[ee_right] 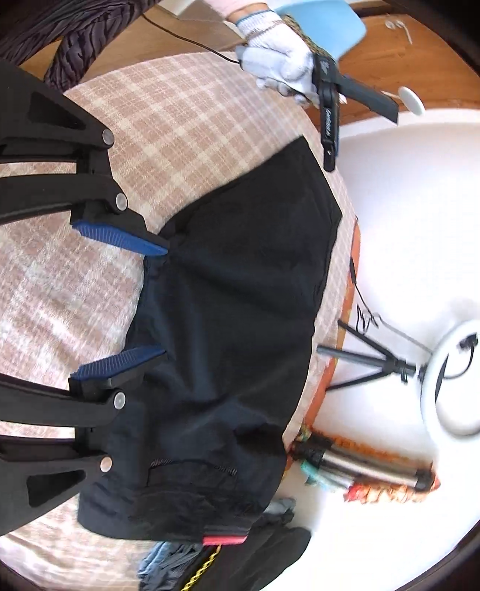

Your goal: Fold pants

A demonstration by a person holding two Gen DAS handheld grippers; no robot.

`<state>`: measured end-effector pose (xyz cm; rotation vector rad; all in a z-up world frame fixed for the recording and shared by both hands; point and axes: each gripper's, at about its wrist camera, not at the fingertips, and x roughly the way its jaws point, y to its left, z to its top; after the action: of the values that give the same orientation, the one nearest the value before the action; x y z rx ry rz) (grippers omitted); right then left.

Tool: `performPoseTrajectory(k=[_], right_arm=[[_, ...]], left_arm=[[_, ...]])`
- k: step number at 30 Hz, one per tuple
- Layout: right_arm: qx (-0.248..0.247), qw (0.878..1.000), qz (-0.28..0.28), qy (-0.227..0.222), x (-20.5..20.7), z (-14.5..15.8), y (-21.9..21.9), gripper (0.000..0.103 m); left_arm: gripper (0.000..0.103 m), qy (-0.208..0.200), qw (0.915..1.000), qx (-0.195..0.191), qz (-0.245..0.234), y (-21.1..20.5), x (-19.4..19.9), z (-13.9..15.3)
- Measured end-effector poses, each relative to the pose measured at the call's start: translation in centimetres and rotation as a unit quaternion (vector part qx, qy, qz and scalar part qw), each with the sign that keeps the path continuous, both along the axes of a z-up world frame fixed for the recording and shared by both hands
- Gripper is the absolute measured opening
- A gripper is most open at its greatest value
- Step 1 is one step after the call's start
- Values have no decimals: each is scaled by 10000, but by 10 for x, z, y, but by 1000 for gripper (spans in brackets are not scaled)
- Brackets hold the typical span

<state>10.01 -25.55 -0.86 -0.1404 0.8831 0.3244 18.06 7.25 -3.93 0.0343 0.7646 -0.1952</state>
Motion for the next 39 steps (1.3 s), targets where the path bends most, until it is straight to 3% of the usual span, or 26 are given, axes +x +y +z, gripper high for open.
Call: performPoseTrajectory(k=[3, 8, 10, 16, 20, 24, 25, 26, 27, 28, 31, 32, 33, 34, 37, 39], right_arm=[[344, 9934, -1089, 47, 1, 0, -56, 64], [1029, 9605, -2575, 245, -3, -17, -140, 65], [1390, 9453, -2922, 417, -4, -28, -165, 65], [2384, 9057, -3413, 798, 6, -59, -205, 65], [2511, 9003, -3493, 662, 19, -61, -206, 71], [2727, 8915, -3584, 483, 31, -66, -204, 71], [2773, 8889, -3620, 430, 32, -66, -204, 66], [2876, 8859, -3611, 465, 34, -68, -205, 42], [2978, 8825, -3598, 543, 37, -71, -205, 27], [3063, 8799, -3592, 541, 37, -71, -204, 25], [2977, 8892, -3458, 336, 31, -54, -196, 14], [2937, 8948, -3358, 192, 28, -43, -191, 12], [2925, 8994, -3249, 56, 23, -31, -185, 11], [2957, 9014, -3164, -33, 17, -19, -180, 11], [2810, 9104, -3010, -409, -5, 9, -166, 9], [2491, 9153, -3144, -374, -9, 6, -166, 9]], left_arm=[[50, -14, 9986, -11, -536, -47, -7, 6], [50, -48, 9912, 185, -1311, -121, -19, 11], [50, -72, 9878, 356, -1514, -145, -21, 6], [50, 381, 9806, 242, -1908, -186, -24, -23], [50, 557, 9775, 323, -2007, -197, -33, -40], [50, 686, 9752, 481, -2048, -200, -34, -54], [50, 641, 9753, 490, -2057, -200, -35, -54], [50, 640, 9754, 488, -2053, -198, -37, -52], [49, 628, 9758, 474, -2042, -197, -38, -50], [49, 569, 9759, 455, -2056, -196, -41, -47], [53, 257, 9690, 596, -2384, -200, -63, -34], [58, 156, 9644, 671, -2555, -204, -73, -30], [70, 56, 9595, 774, -2710, -208, -82, -27], [74, -29, 9545, 895, -2845, -213, -91, -27], [74, 19, 9435, 1233, -3077, -225, -100, -38], [74, 248, 9449, 1199, -3035, -228, -94, -47]])
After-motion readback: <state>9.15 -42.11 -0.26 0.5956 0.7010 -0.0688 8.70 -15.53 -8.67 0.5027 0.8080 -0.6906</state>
